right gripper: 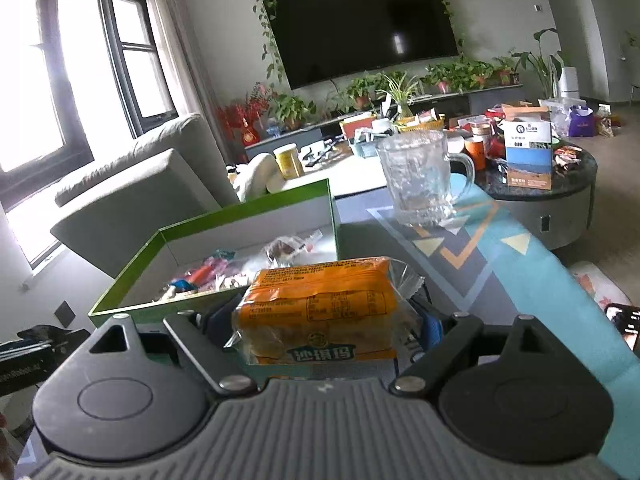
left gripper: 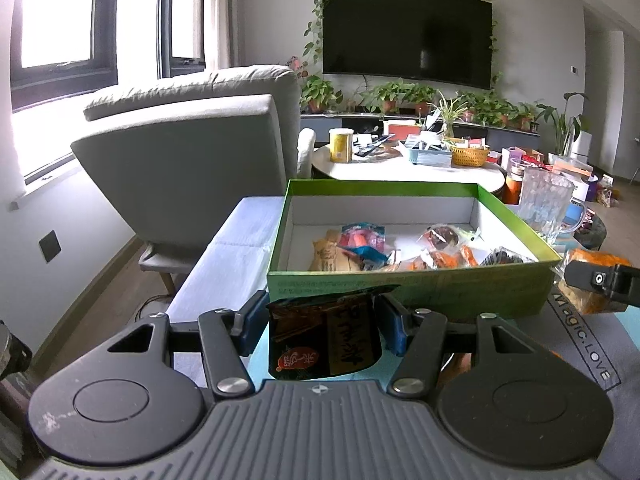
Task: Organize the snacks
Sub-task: 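Lift both held snacks and carry them over the green box, then open both tools to release the bread bag and dark packet into the box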
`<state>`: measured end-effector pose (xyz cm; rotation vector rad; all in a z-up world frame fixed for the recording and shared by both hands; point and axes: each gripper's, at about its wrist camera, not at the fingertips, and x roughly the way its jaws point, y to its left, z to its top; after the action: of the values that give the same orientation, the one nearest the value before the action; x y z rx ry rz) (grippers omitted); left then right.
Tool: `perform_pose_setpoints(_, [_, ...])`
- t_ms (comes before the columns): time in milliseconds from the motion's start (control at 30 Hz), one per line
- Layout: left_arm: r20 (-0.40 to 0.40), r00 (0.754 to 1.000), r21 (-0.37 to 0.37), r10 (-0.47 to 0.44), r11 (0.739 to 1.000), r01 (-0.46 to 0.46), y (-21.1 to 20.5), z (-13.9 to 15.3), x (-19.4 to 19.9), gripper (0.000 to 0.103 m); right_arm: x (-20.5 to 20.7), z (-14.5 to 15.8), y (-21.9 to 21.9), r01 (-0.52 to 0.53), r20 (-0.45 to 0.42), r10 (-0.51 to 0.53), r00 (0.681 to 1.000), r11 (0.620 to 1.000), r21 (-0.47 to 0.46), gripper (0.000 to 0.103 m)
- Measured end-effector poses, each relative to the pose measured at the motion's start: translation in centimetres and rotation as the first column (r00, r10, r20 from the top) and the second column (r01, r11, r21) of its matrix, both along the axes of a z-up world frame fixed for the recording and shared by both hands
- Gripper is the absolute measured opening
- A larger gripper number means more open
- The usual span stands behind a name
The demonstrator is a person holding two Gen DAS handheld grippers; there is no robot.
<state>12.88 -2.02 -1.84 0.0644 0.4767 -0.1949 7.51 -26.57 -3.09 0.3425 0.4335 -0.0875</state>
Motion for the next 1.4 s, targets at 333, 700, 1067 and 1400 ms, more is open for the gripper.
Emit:
perform_pose_setpoints(333, [0.049, 0.999, -0.002, -0.022, 1.0, 0.022, -1.3, 1.7, 1.6, 0.055, 1.1, 1.6, 0.2, -0.033, 0.074, 0.033, 0.997, 0.999, 0.001, 0.07])
perform_pose_setpoints(700, [0.096, 0.995, 0.015, -0.03, 0.999, 0.029, -2.9, 3.2, 4.6, 0.055, 3.6, 3.4, 0.7, -0.063, 0.137, 0.065, 0.988, 0.998, -0.021, 0.07])
perform_pose_setpoints(1067, [0.074, 0.997, 0.027, -0.024, 0.999, 0.022, -3.6, 2.7, 7.9, 0.055, 6.6, 3.5, 1.7, -0.096, 0.138, 0.1, 0.985, 0.995, -0.036, 0.07])
perform_pose_setpoints(1400, [0.057, 0.998, 0.048, -0.013, 0.999, 0.01, -3.9, 2.1, 10.4, 0.055, 8.7, 2.7, 2.3, -0.114, 0.102, 0.117, 0.988, 0.993, -0.035, 0.07])
